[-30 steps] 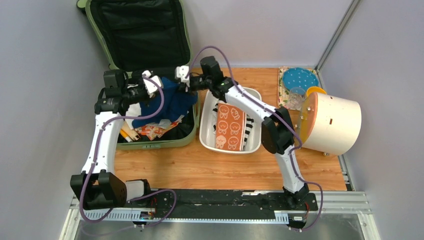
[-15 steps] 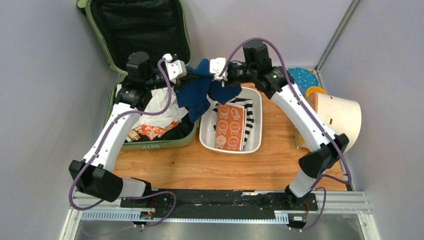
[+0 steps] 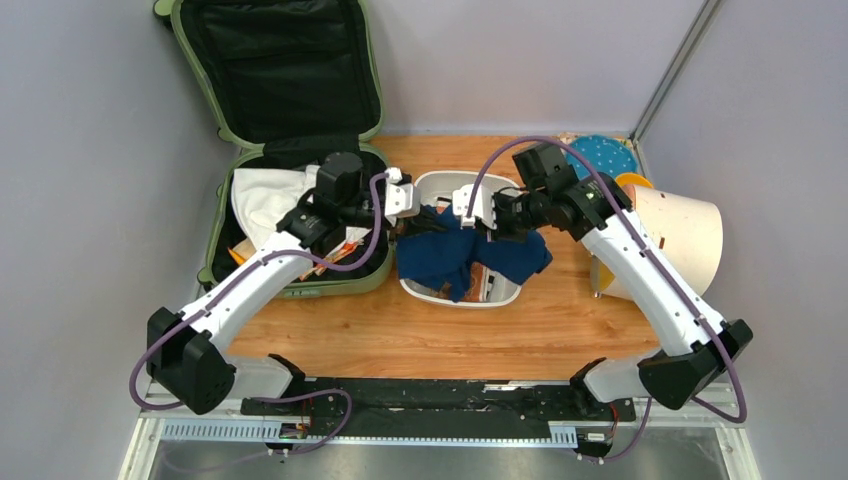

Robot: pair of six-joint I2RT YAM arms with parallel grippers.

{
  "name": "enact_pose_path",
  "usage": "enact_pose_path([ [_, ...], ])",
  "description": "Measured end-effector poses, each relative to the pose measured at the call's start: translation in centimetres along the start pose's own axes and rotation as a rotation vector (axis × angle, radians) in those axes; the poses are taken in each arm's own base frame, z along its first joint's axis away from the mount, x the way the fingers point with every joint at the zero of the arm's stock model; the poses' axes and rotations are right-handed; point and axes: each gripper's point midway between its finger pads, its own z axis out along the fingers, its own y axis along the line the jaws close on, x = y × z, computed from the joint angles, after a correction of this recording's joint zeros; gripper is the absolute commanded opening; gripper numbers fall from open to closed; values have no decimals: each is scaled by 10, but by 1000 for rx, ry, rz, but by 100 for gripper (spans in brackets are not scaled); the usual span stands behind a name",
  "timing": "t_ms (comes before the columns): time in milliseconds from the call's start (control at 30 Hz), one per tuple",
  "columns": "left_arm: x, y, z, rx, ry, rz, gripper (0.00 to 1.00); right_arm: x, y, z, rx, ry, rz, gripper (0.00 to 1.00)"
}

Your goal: Open, take out, and arrange the luggage

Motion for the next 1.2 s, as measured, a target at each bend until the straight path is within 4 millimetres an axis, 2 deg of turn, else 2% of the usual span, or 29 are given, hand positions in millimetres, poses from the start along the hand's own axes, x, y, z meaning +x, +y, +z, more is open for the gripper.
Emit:
enact_pose_path([
  [100,17,-16,6,36,16,-38,0,13,22,9,-62,19,45,0],
  [267,36,-20,8,38,52,-70,0,25,30,23,-106,31,76,0],
  [400,57,-6,11,-17,106,-89,0,42,14,43,-132,56,142,0],
  [500,90,14,14,-94,179,-140,0,62,-10,68,-163,87,243,1],
  [667,143,46,19,-220,274,-237,0,98,-49,117,-205,119,378,14],
  [767,171,59,23,-277,319,-306,0,115,-60,138,-221,141,411,33],
  [800,181,62,23,-295,337,-335,0,119,-64,143,-222,148,418,45],
  [833,193,65,22,-313,357,-371,2,125,-69,148,-221,156,425,50],
  [867,206,67,20,-333,378,-406,11,130,-75,152,-213,162,430,54],
  [900,217,70,18,-348,396,-439,15,137,-79,154,-207,171,437,59],
  [967,241,80,13,-384,432,-511,29,148,-83,155,-196,189,455,63],
  [1033,257,91,7,-408,460,-576,34,157,-86,154,-185,205,467,66],
  [1067,258,97,7,-404,456,-610,47,160,-88,152,-179,213,472,66],
  [1100,255,102,5,-407,453,-625,54,163,-89,151,-172,219,477,69],
  [1133,247,108,3,-404,440,-643,65,165,-91,148,-163,223,483,70],
  [1200,228,120,-2,-404,403,-651,75,166,-95,146,-145,224,498,79],
])
